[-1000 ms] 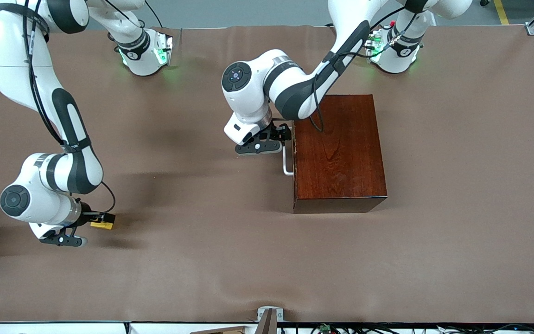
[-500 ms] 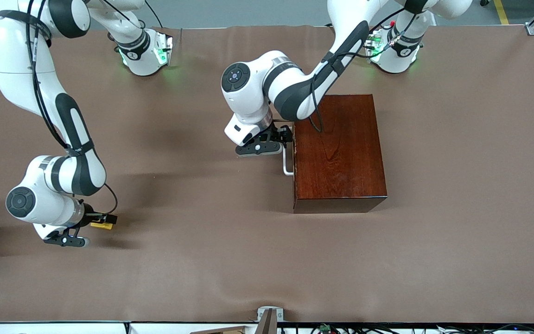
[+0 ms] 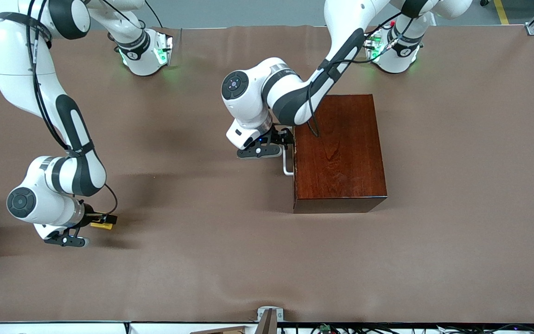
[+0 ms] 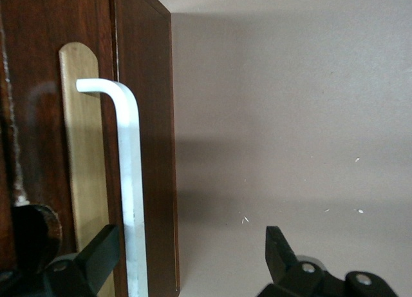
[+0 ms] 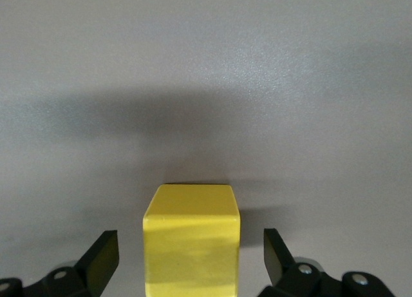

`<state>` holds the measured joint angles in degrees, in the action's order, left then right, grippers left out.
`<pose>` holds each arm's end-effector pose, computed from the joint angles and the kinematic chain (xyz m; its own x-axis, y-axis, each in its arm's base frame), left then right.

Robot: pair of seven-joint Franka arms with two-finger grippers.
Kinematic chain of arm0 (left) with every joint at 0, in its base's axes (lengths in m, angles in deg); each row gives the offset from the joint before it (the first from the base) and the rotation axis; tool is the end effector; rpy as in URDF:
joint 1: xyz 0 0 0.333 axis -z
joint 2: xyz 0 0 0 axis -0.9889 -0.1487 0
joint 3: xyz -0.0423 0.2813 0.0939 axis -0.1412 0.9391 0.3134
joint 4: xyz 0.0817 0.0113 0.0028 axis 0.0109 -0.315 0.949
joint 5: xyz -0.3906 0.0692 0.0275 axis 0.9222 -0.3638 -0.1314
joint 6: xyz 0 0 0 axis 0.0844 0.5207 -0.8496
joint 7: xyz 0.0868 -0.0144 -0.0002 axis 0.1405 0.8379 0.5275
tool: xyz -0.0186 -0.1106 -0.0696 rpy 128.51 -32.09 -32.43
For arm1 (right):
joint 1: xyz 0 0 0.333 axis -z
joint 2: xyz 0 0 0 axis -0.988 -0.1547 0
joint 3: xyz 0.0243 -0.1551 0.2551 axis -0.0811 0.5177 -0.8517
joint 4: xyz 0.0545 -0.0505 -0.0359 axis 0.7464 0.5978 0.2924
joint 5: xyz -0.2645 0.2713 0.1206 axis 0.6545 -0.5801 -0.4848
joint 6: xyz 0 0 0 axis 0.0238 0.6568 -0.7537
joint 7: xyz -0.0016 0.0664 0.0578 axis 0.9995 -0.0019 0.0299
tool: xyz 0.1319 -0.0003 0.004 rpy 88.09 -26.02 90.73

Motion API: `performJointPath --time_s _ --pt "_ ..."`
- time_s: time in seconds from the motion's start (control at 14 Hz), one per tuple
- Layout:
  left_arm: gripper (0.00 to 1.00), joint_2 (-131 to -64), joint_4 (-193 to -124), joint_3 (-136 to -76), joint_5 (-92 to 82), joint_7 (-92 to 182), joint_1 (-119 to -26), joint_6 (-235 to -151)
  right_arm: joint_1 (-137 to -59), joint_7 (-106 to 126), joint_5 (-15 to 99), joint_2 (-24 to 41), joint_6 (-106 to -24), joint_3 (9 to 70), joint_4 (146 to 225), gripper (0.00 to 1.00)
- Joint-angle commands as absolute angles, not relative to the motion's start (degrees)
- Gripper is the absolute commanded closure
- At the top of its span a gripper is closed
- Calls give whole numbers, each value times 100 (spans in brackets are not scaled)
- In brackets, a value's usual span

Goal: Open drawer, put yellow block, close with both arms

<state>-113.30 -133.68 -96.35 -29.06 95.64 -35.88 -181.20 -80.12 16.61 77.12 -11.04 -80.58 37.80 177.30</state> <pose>0.4538 -0.5462 0.2638 0.9998 -0.0165 0.0138 -0.0129 -0.9739 -0.2264 0.6832 -0.0527 0.1554 0.9920 -0.1184 -0.0433 -0.1175 -0.9928 0.0227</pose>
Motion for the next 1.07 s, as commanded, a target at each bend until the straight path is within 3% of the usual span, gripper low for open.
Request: performJointPath --time_s 0.0,0.14,0.21,1.0 --pt "0 -11410 -13287 -9602 -3092 9548 -3513 -18070 -7917 1705 7764 -1146 -8098 3707 17668 37" --pt "0 -11454 -13296 -9602 -3092 9556 -3504 -18070 -7917 1661 7764 -1146 -8090 3707 17668 90" --pt "0 -11463 -13288 -9602 -3092 9548 -3469 -18070 -7917 1661 7764 -1146 -8090 3707 17668 100" --pt "0 -11498 -13252 -9620 -3065 9618 -3460 -18351 -7916 1133 7799 -1094 -8072 3707 17396 100"
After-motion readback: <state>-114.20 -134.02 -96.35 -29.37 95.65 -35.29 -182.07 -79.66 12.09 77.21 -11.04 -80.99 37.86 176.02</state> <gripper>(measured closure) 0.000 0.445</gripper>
